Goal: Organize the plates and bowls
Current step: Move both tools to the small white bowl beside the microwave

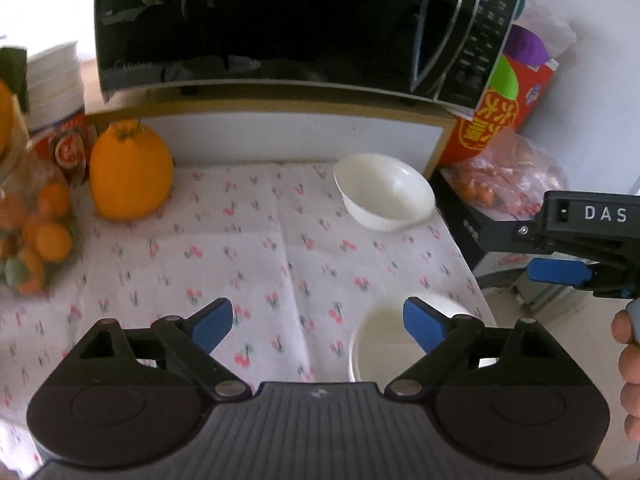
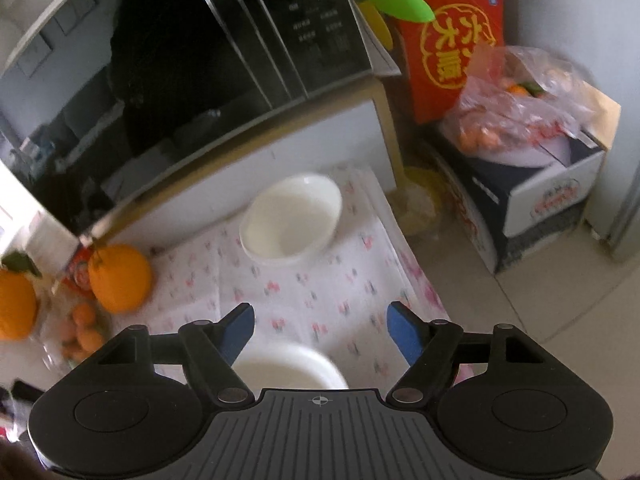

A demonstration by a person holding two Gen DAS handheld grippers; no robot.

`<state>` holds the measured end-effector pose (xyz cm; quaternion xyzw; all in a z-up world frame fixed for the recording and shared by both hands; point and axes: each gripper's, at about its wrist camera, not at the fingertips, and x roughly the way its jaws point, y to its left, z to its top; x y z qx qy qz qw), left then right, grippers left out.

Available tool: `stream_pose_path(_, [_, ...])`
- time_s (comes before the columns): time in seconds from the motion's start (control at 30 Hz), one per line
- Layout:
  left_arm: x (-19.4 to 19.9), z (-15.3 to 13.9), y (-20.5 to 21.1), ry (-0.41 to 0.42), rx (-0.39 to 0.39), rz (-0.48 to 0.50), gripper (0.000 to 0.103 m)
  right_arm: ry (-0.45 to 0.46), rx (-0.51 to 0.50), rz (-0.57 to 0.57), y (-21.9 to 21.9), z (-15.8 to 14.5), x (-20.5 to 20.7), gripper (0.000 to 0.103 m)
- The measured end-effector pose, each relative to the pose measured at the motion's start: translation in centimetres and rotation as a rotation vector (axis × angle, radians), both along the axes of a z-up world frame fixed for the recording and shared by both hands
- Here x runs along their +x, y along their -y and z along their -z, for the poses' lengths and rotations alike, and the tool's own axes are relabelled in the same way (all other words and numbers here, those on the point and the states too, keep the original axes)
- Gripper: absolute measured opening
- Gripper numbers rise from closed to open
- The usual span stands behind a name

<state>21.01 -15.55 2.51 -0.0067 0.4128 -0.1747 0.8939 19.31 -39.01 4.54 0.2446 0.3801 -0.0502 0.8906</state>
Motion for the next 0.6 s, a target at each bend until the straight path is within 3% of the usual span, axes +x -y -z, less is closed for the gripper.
stream_pose_path(0.27, [4.3,0.0,1.3,-0.009,-0.028,-0.030,0.092,0.050,0.091,-0.032,1.9,1.5,3.1,0.074])
stream_pose_path(0.43, [6.6,1.7,1.9,-0.028,-0.092,-0.050,0.091,0.092,0.239,-0.023,4.0,4.3,4.2,0.074])
stream_pose_path(0.6, [8.5,3.4,2.4,-0.054,-0.170,-0.050,0.079,0.119,0.373,0.023,6.1,6.4,5.1,0.070])
